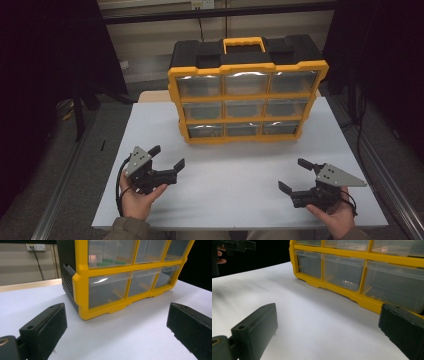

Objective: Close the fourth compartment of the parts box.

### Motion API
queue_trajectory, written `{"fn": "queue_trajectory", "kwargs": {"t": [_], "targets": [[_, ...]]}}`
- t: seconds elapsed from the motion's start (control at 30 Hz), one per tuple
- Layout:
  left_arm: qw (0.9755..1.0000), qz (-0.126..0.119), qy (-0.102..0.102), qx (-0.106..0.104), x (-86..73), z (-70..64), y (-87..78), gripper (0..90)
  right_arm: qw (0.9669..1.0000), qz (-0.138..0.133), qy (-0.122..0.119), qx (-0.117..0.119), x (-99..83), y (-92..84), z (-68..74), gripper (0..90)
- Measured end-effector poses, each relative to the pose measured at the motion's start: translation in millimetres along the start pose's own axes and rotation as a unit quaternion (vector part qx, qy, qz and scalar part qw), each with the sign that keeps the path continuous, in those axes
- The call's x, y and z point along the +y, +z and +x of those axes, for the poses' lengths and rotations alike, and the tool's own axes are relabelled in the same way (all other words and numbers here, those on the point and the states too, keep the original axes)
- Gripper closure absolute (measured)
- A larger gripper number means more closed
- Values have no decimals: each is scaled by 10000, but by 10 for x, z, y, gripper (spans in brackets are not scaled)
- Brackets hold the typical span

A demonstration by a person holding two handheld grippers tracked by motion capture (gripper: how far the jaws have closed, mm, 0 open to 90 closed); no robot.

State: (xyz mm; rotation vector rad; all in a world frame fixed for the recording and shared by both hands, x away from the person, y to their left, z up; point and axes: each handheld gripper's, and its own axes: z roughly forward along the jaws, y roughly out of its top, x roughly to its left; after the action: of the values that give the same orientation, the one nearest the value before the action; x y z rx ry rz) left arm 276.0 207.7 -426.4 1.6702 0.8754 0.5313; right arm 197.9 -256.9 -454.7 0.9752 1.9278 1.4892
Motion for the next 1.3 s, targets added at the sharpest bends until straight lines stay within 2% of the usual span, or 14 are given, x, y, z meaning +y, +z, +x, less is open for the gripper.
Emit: {"fn": "queue_trajectory", "kwargs": {"t": [0.1, 0.23, 0.4, 0.43, 0.47, 0.5, 0.57, 0.63, 0.73, 0.9, 1.3], "targets": [[10000, -44, -79, -26, -28, 13, -22, 26, 10000, -1, -7, 3, 0, 0, 1, 22], [10000, -18, -31, 20, -48, 42, -60, 25, 10000, -2, 3, 6, 1, 0, 2, 21], [10000, -9, -46, -41, -75, 75, -94, 24, 10000, 1, -2, -2, 1, 0, 1, 21], [9999, -65, -119, -33, -81, 72, -95, 20, 10000, 0, -2, 7, 1, 0, 1, 21], [10000, -22, -61, 19, -85, 83, -109, 18, 10000, 0, 1, 3, 1, -1, 3, 21], [10000, -38, -55, -56, -92, 97, -115, 18, 10000, -2, -3, 4, 1, -1, 3, 21], [10000, -46, -39, -3, -101, 103, -132, 15, 10000, -2, -1, 3, 1, -2, 2, 21], [9999, -37, -23, -96, -114, 126, -144, 7, 10000, 0, -4, -3, 1, -1, 0, 21], [10000, -37, -69, -35, -135, 133, -162, 0, 10000, -2, -3, 5, 2, -2, 2, 21], [10000, -27, 32, 6, -164, 156, -191, 0, 10000, 3, -2, 3, 1, 0, 3, 21], [9999, -97, 15, -45, -226, 192, -210, 1, 10000, -4, -14, 1, 1, -4, -2, 21]]}}
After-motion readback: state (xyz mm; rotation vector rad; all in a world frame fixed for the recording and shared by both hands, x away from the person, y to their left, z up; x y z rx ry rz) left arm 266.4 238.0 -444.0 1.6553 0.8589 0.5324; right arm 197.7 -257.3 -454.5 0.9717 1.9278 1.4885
